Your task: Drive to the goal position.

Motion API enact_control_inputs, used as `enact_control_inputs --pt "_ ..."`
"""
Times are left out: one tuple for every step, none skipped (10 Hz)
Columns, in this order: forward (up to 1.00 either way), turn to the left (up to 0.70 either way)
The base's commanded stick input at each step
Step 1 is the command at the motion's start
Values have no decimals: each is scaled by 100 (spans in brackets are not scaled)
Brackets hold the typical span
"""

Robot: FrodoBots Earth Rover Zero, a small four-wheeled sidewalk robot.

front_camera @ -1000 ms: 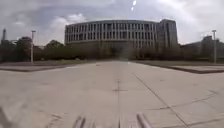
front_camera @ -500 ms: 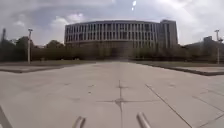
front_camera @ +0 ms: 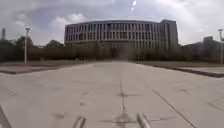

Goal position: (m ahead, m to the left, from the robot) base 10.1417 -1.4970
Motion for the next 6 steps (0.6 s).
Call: enact_control_inputs --pt "100 0" --pt "100 0" --pt "100 0" --pt "100 -21" --pt "100 -21" --pt "100 0"
